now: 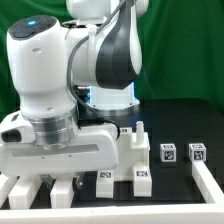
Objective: Assemble chair
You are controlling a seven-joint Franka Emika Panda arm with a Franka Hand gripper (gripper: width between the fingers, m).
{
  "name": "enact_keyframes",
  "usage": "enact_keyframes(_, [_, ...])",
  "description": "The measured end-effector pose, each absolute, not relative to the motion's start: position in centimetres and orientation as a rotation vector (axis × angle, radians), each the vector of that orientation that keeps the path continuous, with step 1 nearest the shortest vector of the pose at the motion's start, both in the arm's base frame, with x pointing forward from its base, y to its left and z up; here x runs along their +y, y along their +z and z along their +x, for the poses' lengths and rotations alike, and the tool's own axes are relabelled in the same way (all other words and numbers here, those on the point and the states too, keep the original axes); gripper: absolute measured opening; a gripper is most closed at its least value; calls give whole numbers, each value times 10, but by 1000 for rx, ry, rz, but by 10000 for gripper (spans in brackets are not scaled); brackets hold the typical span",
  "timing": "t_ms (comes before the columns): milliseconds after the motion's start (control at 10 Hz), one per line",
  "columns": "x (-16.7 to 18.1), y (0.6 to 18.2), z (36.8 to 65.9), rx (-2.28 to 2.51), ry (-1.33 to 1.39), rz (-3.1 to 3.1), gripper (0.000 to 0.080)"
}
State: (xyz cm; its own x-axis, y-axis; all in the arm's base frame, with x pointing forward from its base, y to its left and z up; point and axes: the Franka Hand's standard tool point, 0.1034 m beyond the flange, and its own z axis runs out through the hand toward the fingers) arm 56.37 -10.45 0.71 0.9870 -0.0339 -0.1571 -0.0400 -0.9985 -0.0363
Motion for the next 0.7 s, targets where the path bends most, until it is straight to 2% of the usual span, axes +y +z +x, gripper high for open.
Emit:
enact_keyframes(200, [-106, 11, 564, 56, 264, -3091, 282])
enact_keyframes(700, [-109, 78, 571, 77, 331, -3073, 284])
